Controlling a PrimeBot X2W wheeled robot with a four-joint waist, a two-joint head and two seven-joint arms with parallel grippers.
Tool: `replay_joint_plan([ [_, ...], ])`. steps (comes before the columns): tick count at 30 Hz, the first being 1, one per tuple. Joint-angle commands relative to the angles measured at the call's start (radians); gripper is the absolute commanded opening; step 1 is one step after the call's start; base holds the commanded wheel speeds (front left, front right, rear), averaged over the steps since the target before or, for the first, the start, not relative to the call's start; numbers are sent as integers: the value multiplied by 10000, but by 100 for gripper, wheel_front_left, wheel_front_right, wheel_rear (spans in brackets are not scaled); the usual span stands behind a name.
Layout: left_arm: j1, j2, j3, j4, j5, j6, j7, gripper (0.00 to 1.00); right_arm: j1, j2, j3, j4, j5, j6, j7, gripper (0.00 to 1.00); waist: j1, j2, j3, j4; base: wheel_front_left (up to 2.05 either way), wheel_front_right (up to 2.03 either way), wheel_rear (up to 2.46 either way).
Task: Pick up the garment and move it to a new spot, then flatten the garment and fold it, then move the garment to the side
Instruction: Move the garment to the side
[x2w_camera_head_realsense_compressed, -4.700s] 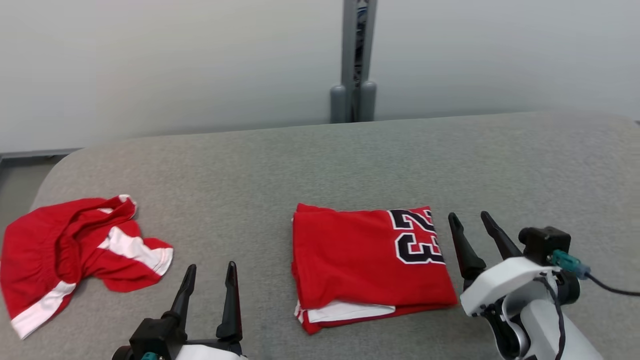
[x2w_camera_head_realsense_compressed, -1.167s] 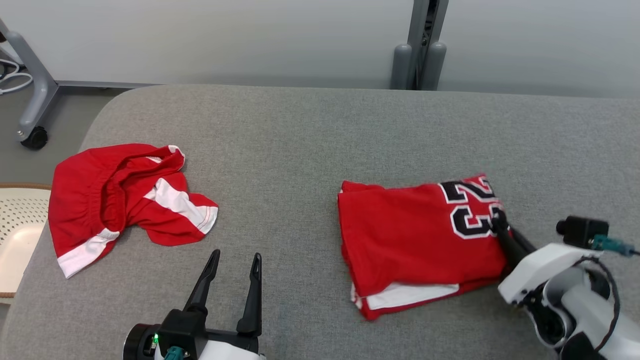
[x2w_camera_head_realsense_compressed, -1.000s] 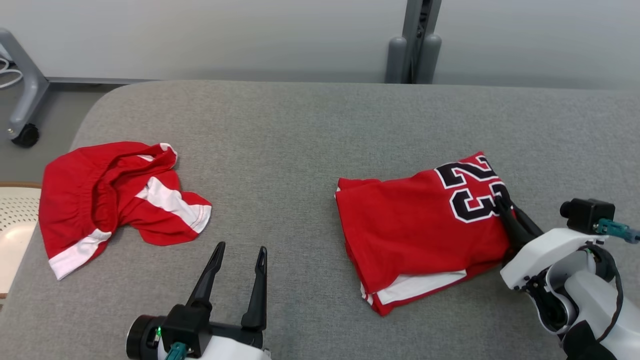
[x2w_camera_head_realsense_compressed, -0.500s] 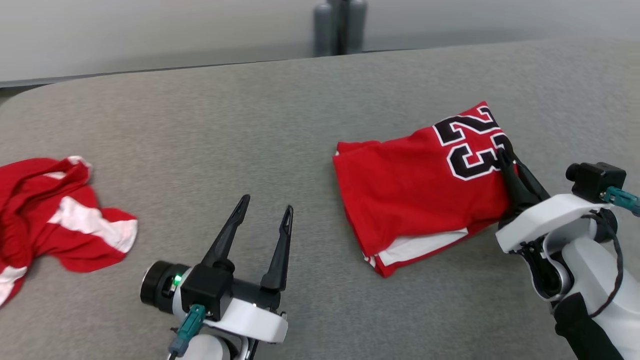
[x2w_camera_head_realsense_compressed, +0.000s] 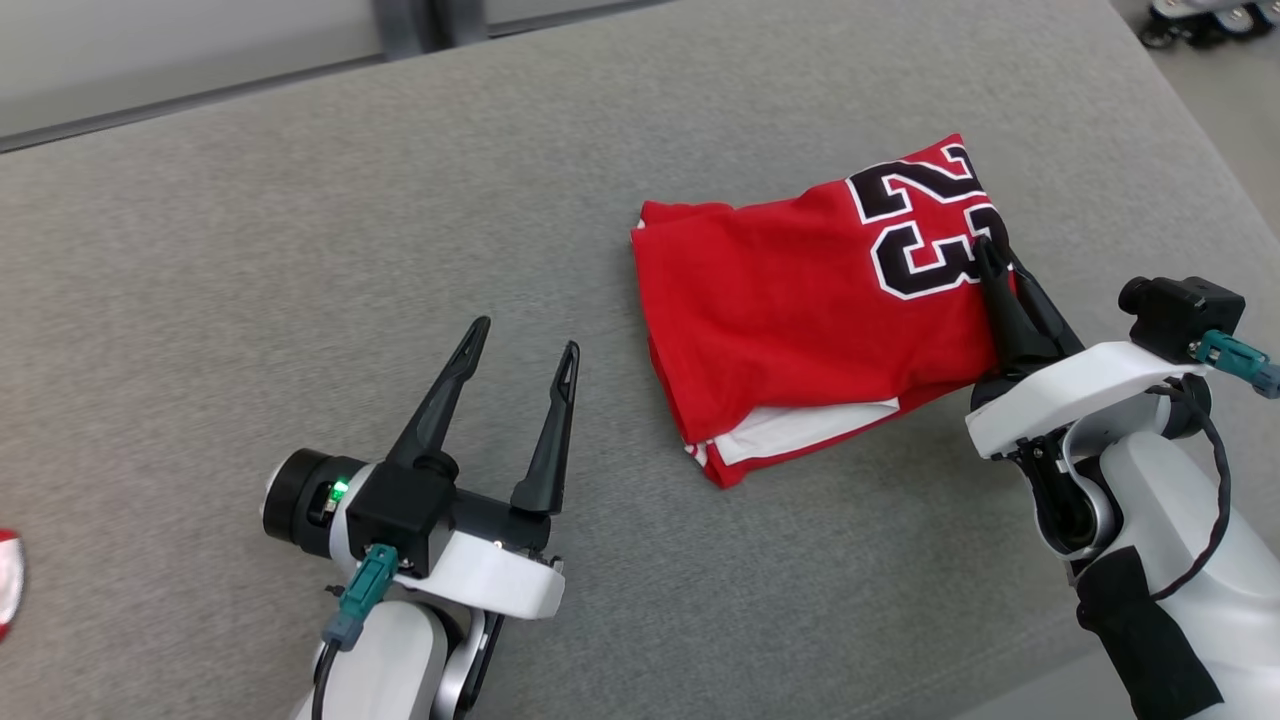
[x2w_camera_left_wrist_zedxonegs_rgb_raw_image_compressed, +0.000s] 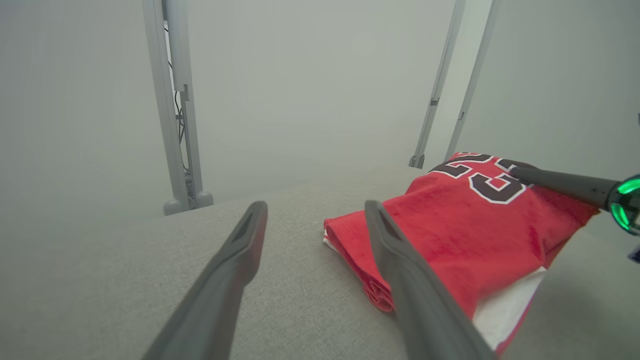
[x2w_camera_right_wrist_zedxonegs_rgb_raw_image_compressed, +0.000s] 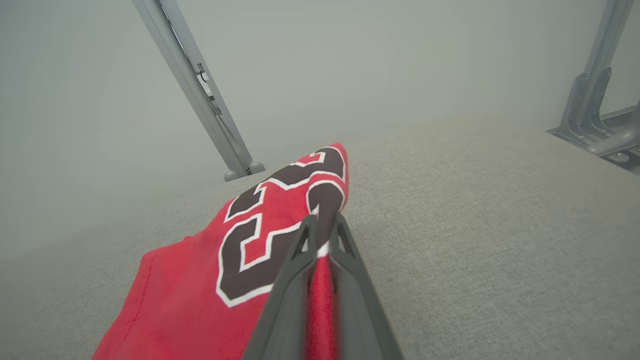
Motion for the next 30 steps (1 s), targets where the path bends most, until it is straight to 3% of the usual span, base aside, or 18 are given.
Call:
replay_joint_plan([
  [1, -268, 116, 19, 45, 102, -11, -40, 100, -172, 37, -89, -35, -102, -1, -59, 0, 0, 0, 505, -632, 0, 0, 0],
  [8, -740, 154, -183, -22, 257, -86, 54, 100, -438, 43, -466, -129, -358, -1, -58, 0, 0, 0, 970, -855, 0, 0, 0],
  [15, -1771, 114, -884, -470, 808, -250, 507, 100, -1232, -298, -1492, -127, -1309, -1, -58, 0, 0, 0, 1827, -446, 0, 0, 0],
  [23, -3093, 6, -1826, -1535, 964, -455, 1156, 100, -2156, -1263, -2868, -135, -2596, -1, -58, 0, 0, 0, 3088, 176, 0, 0, 0],
  [30, -3730, -38, -2466, -2792, 801, -237, 1709, 100, -2476, -2053, -4096, 27, -3557, -1, -58, 0, 0, 0, 3902, 350, 0, 0, 0],
])
